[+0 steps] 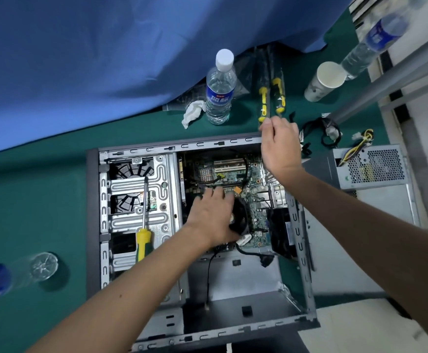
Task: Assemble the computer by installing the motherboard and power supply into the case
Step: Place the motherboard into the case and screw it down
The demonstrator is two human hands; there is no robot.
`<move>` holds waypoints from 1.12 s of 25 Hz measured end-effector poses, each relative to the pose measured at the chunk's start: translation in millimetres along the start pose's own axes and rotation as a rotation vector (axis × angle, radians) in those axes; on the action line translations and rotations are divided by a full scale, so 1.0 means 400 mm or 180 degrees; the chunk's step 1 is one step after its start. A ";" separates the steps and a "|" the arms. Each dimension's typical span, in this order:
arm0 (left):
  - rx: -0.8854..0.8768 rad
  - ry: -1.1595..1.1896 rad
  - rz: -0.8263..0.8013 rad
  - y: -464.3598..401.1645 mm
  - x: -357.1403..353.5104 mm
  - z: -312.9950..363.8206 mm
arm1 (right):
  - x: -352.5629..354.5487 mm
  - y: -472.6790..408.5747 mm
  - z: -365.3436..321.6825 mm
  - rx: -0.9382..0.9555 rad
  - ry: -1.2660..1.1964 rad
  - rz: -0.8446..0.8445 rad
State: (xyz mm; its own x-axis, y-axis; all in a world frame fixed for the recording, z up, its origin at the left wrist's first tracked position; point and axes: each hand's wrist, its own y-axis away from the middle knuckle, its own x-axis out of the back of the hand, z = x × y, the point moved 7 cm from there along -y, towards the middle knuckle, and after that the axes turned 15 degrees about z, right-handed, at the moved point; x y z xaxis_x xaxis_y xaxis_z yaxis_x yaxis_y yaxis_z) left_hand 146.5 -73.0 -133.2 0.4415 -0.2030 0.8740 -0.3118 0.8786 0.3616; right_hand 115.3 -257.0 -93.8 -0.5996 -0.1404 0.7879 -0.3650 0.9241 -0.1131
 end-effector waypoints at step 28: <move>-0.0282 -0.0827 0.0258 0.013 -0.089 0.077 | -0.002 0.005 -0.007 0.0113 0.0043 -0.0106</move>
State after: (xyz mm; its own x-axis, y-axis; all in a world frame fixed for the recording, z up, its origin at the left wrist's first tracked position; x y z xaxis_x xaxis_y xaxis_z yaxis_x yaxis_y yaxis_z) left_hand 103.5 -74.6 -152.4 0.1843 -0.2246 0.9569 -0.2575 0.9285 0.2675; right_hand 117.2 -254.2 -93.0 -0.5771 -0.1658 0.7997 -0.4098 0.9058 -0.1079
